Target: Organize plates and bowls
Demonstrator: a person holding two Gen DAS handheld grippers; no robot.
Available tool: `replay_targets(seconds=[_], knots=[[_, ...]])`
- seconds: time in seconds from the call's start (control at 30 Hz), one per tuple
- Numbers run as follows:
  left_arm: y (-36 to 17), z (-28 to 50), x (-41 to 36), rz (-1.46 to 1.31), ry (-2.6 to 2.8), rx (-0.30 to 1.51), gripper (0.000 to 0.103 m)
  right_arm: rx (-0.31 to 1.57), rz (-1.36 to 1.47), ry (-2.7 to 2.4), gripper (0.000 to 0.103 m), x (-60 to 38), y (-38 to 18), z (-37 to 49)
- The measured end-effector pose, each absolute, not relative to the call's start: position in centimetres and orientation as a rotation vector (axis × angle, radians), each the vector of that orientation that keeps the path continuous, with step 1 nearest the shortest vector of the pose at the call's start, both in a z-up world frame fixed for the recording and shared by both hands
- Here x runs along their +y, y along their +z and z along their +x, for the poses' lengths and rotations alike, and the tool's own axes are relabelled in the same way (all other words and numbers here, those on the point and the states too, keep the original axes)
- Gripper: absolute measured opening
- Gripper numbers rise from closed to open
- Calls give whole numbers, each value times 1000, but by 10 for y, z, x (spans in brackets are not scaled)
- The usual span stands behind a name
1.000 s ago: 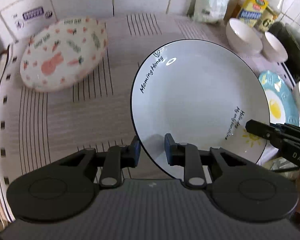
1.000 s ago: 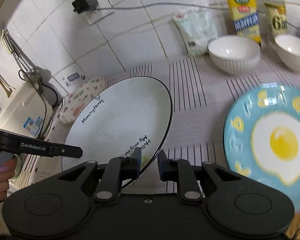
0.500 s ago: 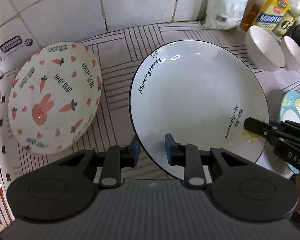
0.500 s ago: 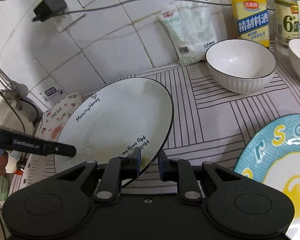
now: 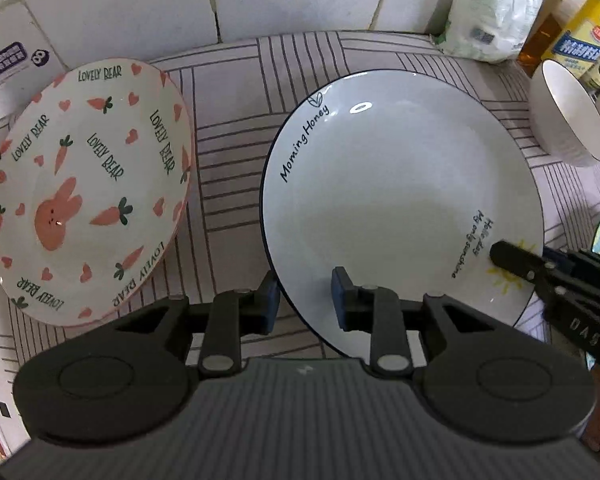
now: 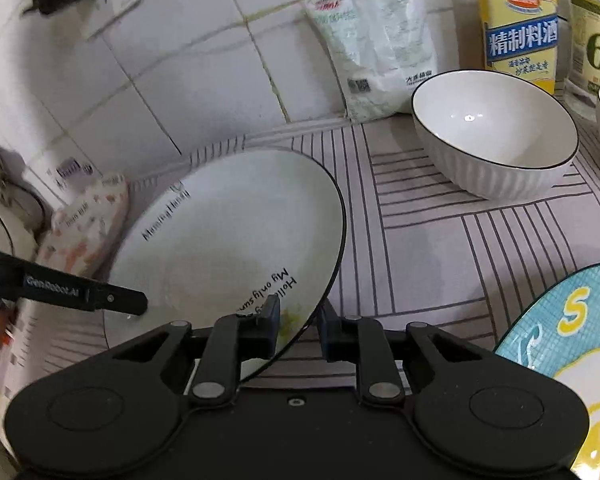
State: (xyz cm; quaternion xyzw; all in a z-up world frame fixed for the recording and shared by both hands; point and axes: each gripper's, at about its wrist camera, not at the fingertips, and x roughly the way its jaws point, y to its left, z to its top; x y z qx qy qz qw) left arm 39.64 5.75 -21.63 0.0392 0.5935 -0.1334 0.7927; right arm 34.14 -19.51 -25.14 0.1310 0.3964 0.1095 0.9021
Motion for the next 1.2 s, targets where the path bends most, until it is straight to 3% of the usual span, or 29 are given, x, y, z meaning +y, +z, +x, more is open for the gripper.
replay_targets(seconds=[0.2, 0.43, 0.67, 0.9, 1.2], knots=[[-203, 382, 47, 103, -252, 1295, 31, 805, 194, 182, 31, -187, -239, 328], [-165, 351, 30, 208, -249, 1264, 42, 724, 254, 178, 48, -203, -199, 289], [-111, 321, 9, 245, -257, 1200, 52, 620, 227, 218, 51, -220, -153, 247], [-69, 285, -14, 261, -248, 1178, 59, 557, 186, 263, 61, -247, -115, 201], [-43, 239, -52, 241, -279, 1174, 60, 514, 58, 315, 62, -282, -89, 141]])
